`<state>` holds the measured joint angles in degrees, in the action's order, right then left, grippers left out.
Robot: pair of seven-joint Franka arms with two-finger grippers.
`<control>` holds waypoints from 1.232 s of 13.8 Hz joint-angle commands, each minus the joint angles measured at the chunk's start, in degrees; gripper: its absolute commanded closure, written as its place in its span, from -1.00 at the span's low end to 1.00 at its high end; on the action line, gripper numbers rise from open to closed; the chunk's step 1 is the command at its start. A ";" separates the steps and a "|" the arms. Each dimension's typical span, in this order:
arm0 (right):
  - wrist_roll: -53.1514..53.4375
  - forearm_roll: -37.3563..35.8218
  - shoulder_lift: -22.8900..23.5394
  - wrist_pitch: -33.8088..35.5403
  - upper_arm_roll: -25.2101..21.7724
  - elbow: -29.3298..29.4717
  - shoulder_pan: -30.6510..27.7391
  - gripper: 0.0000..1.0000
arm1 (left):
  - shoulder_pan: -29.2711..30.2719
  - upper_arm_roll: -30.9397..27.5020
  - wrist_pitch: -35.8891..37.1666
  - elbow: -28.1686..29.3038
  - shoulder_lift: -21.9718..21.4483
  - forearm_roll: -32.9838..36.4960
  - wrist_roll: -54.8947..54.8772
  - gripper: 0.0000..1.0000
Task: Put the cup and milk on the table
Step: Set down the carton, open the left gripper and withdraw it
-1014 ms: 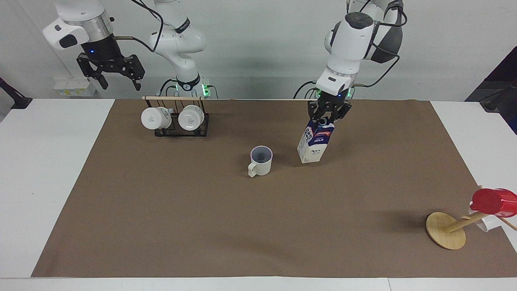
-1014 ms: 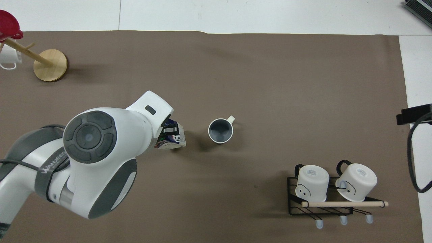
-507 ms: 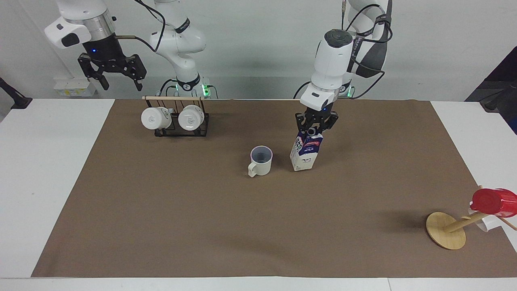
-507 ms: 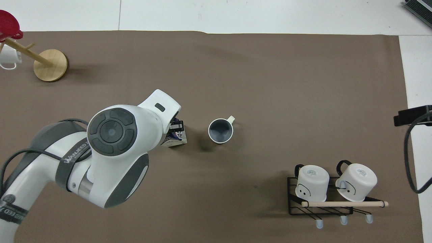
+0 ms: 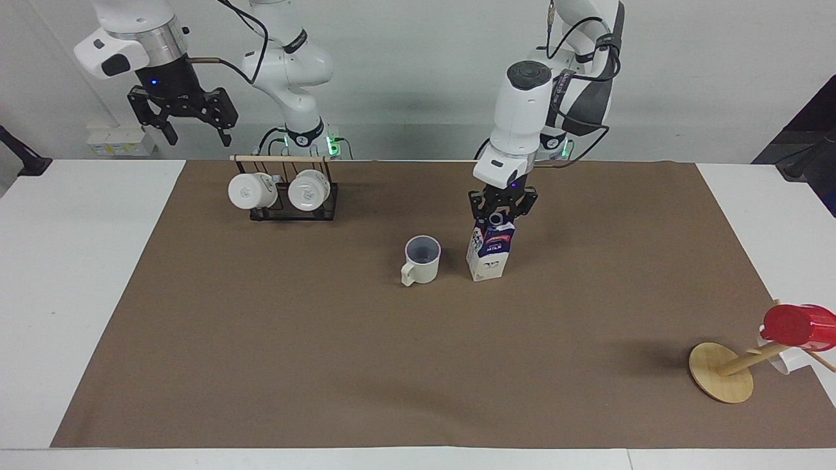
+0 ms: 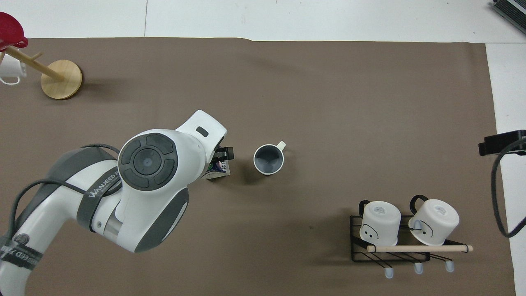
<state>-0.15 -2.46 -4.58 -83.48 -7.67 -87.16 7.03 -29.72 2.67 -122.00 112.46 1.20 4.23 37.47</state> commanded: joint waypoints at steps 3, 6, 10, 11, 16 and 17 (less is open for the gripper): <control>-0.91 0.08 -1.66 -1.51 0.20 -2.22 -0.26 -1.00 | -0.42 -1.44 8.51 -0.75 -6.28 1.49 -6.15 -1.00; -0.91 0.08 -1.75 -1.51 0.20 -2.31 -0.17 -1.00 | 4.04 -1.80 14.14 -2.32 -7.97 0.87 -13.98 -1.00; -1.08 0.43 -0.78 -0.54 0.20 -1.61 -0.17 -1.00 | 13.44 -1.88 20.20 -7.15 -7.44 -4.03 -24.27 -1.00; -1.00 0.43 -0.78 -0.46 0.28 -1.69 -0.17 -1.00 | 16.16 -1.80 22.92 -9.52 -7.09 -5.71 -26.29 -1.00; -0.12 0.43 -1.31 -0.63 0.28 -2.22 0.00 -1.00 | 24.35 -1.88 37.77 -20.60 -6.56 -5.90 -34.48 -1.00; -0.12 0.43 -1.31 -0.63 0.28 -2.22 0.00 -1.00 | 24.80 -1.88 39.71 -22.01 -6.47 -5.38 -34.57 -1.00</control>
<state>-0.15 -2.42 -4.65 -83.47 -7.61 -87.86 7.14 -6.47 0.17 -87.04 94.98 -6.77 -0.95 4.17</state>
